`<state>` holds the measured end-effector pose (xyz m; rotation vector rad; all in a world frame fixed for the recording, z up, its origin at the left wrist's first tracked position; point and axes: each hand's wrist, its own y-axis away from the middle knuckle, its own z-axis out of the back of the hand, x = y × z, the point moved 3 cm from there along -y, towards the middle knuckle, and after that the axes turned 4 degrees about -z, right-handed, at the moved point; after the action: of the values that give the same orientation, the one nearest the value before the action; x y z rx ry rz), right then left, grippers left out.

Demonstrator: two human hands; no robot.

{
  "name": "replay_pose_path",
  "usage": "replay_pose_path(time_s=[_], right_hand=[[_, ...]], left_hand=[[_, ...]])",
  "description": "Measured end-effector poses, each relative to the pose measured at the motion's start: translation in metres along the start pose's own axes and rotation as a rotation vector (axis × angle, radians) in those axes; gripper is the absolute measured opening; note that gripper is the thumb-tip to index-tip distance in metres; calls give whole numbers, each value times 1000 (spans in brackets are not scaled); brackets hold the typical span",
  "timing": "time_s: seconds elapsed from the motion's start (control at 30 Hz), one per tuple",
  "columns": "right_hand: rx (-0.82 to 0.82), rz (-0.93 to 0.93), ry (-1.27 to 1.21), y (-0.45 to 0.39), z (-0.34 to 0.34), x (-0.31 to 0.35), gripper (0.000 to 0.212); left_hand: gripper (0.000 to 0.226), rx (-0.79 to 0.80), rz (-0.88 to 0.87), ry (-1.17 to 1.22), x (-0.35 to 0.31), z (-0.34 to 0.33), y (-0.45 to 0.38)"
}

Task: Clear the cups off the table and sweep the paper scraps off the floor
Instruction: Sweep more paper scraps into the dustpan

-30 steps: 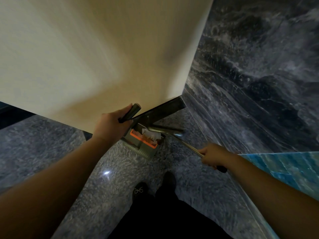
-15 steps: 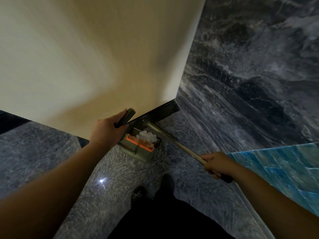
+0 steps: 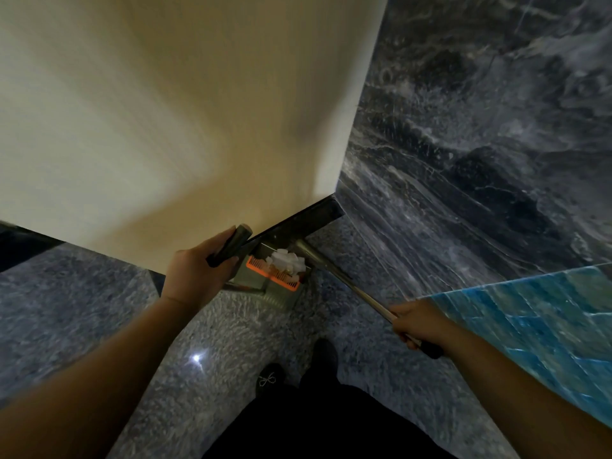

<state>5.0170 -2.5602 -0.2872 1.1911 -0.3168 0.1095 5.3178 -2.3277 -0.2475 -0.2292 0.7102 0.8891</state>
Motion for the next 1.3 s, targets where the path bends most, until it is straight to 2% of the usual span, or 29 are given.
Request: replay_pose_path(time_s=[0.17,0.4,0.5,0.63,0.67,0.73,0.83,0.9,0.97,1.1,1.3], right_hand=[[-47,-14,-31,15,-17,-6,22],[-95,-40,-92,46,-54,-15,20],[-135,-58,-134,59,-78,-27,24],[-204,-85,-248,82,-112,-46,12],[-226,-96,-304,90,-120,-50,7],[-283,-116,-432,106,-134,-60,11],[-338,-116,-482,126,-149,-77,11],[-372,-140,-467,135,-155,-89,13],[-374,-158,-447,142,-160,-103,27],[-341,-191,-404,151,-165,-123,25],[-335,-218,-492,147,-166,-139,20]], left_hand=[[57,38,-107,-29,0,12,-1],[56,150,-246,21,-1,32,-2],[73,194,-326,52,0,42,1],[85,250,-463,3,2,45,5],[81,264,-491,-3,0,46,8],[66,303,-520,1,-3,44,12],[65,378,-581,-18,-12,36,17],[62,397,-601,-43,-15,29,15],[58,395,-602,-60,-18,24,14],[57,434,-527,-44,-19,17,16],[56,402,-487,-28,-17,10,25]])
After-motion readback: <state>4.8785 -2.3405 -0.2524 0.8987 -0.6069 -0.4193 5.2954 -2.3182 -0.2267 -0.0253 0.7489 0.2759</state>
